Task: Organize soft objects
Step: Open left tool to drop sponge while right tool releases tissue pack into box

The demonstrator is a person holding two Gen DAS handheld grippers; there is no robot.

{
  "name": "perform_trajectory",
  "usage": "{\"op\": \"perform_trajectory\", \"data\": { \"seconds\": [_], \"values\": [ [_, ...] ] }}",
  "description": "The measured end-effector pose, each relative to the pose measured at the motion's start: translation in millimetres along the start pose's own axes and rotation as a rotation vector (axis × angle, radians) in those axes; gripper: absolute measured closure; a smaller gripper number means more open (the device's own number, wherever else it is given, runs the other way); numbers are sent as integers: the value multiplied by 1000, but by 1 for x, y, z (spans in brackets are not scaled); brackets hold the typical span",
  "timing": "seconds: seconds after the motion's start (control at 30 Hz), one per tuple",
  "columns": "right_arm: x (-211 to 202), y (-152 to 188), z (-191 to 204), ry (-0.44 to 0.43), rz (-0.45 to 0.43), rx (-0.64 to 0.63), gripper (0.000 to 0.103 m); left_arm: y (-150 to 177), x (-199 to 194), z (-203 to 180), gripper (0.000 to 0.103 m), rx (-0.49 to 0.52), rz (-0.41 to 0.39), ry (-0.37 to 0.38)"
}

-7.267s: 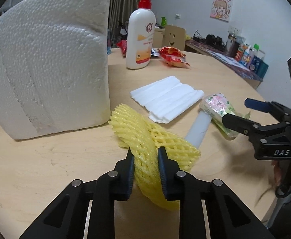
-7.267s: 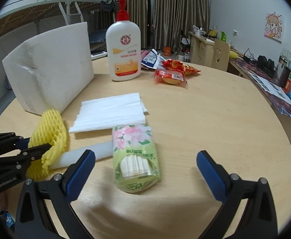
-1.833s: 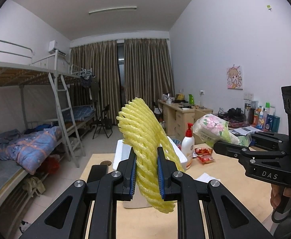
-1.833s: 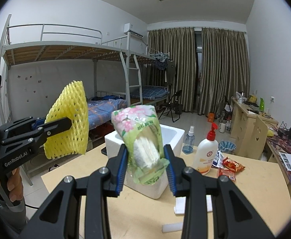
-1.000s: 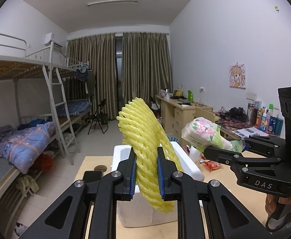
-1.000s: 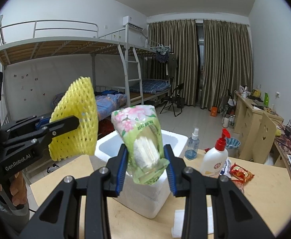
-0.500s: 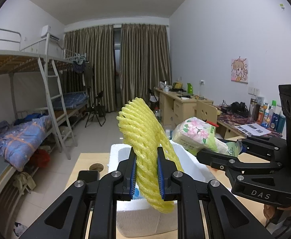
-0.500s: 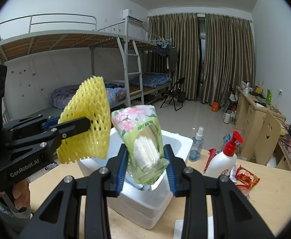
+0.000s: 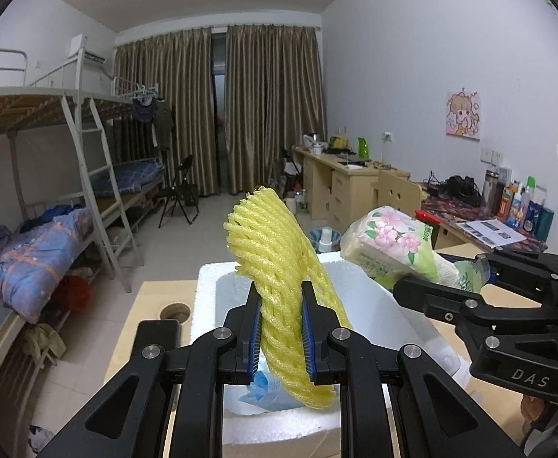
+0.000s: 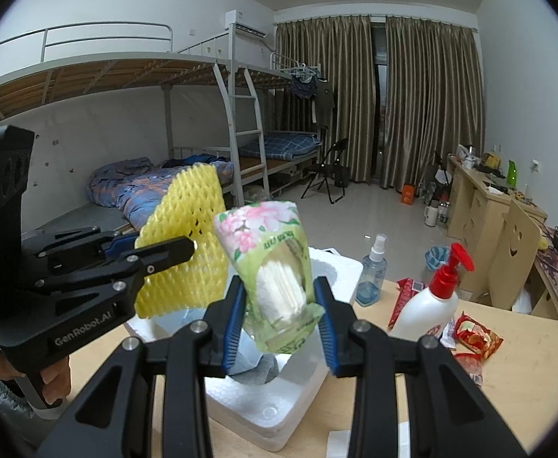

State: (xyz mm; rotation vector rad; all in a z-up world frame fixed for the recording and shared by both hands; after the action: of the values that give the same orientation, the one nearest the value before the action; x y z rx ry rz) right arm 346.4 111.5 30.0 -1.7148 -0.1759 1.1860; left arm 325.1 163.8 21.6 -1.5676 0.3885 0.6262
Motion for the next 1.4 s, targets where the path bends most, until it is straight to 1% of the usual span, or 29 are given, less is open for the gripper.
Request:
{"op": "perform_trajectory", "data": {
  "seconds": [0.03, 0.07, 0.13, 0.17, 0.2, 0.23, 0.27, 0.33, 0.87, 1.0, 1.1, 1.37, 1.4],
  "values": [
    [0, -1, 0, 2, 0, 0, 63, 0, 1, 1, 81, -3, 1, 0],
    [0, -1, 0, 3, -1, 2, 63, -1, 1, 4, 79, -5, -2, 1],
    [-3, -3, 2, 8, -5, 3, 63, -1, 0, 8, 60, -11, -10, -18],
    [-4, -4, 2, 10, -7, 5, 63, -1, 0, 9, 38, -12, -12, -23],
    [-5, -4, 2, 11, -9, 5, 63, -1, -2, 10, 19, -17, -18, -24],
    [-5, -4, 3, 13, -10, 6, 63, -1, -5, 11, 15, -19, -28, -24],
    [-5, -4, 2, 15, -11, 7, 63, -2, -9, 12, 15, -23, -47, -30],
    [-6, -5, 2, 16, -12, 7, 63, -2, -12, 14, 15, -23, -56, -44],
    [5, -7, 9, 2, 8, -12, 63, 3, -30, 26, 15, -25, -72, -76],
    [10, -9, 12, -9, 17, -20, 63, 5, -33, 39, 15, -37, -74, -110],
    [15, -12, 12, -28, 24, -24, 63, 7, -35, 47, 15, -58, -69, -101],
    [23, -13, 17, -27, 31, -42, 62, 11, -44, 50, 15, -57, -82, -110],
    [23, -13, 17, -27, 29, -46, 61, 11, -44, 51, 15, -58, -82, -111]
  ]
}}
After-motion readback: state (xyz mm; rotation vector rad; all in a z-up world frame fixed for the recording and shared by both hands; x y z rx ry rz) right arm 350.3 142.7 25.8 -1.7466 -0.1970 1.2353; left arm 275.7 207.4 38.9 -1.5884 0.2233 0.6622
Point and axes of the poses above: each gripper's, at about its wrist camera, not at the fingertips, and x roughly the way its jaws point, z to its left, y to its underside, the point moved 9 cm from there along x, roughly the way its jaws point, and after that the axes turned 13 degrees about z, right-handed, at the moved point
